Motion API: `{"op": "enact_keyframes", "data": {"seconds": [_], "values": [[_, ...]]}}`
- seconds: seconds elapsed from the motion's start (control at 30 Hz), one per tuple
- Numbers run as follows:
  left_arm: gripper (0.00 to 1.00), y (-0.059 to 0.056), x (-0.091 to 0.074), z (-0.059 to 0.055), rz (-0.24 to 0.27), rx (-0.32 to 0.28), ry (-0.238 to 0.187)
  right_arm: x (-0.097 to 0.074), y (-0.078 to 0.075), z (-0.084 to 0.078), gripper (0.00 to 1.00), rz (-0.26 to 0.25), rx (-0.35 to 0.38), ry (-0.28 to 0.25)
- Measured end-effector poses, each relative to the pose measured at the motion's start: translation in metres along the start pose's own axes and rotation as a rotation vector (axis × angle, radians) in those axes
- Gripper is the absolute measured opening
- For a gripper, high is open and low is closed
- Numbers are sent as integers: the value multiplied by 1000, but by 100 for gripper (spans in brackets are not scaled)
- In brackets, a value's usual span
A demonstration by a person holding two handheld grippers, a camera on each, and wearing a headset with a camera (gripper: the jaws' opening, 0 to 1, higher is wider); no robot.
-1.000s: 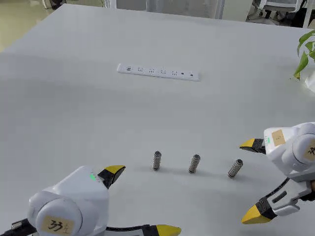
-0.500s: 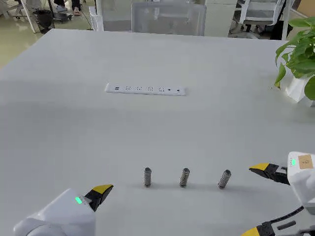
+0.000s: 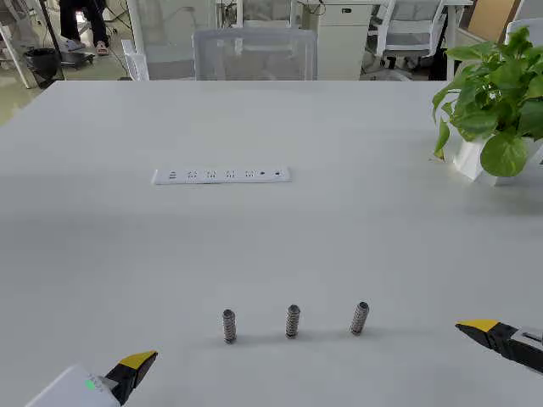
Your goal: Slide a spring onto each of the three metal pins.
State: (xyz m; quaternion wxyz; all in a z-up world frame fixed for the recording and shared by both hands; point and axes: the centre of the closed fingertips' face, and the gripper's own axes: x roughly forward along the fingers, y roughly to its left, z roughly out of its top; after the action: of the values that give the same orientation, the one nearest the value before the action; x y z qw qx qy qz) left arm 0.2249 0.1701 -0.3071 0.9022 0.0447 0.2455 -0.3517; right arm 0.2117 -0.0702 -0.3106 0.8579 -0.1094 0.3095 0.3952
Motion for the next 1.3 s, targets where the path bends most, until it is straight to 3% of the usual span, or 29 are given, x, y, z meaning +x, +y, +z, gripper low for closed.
{"op": "enact_keyframes", "data": {"seconds": [0.27, 0.33, 0.43, 0.7, 1.03, 1.3], "values": [[93, 2, -1, -1, 20, -1, 3, -9, 1, 0, 99, -69, 38, -53], [93, 4, -2, -2, 35, -2, 5, -10, -2, 6, 99, -107, 42, -90], [93, 6, -2, -3, 46, -9, 5, -9, 0, 11, 99, -116, 69, -127], [93, 8, -3, -2, 64, 7, 0, -3, 12, 4, 99, -113, 85, -138], [93, 11, -6, 1, 76, 0, -20, 0, 11, 9, 99, -142, 88, -161], [93, 7, -5, 0, 61, 13, -19, 3, 12, 0, 99, -142, 72, -122]]}}
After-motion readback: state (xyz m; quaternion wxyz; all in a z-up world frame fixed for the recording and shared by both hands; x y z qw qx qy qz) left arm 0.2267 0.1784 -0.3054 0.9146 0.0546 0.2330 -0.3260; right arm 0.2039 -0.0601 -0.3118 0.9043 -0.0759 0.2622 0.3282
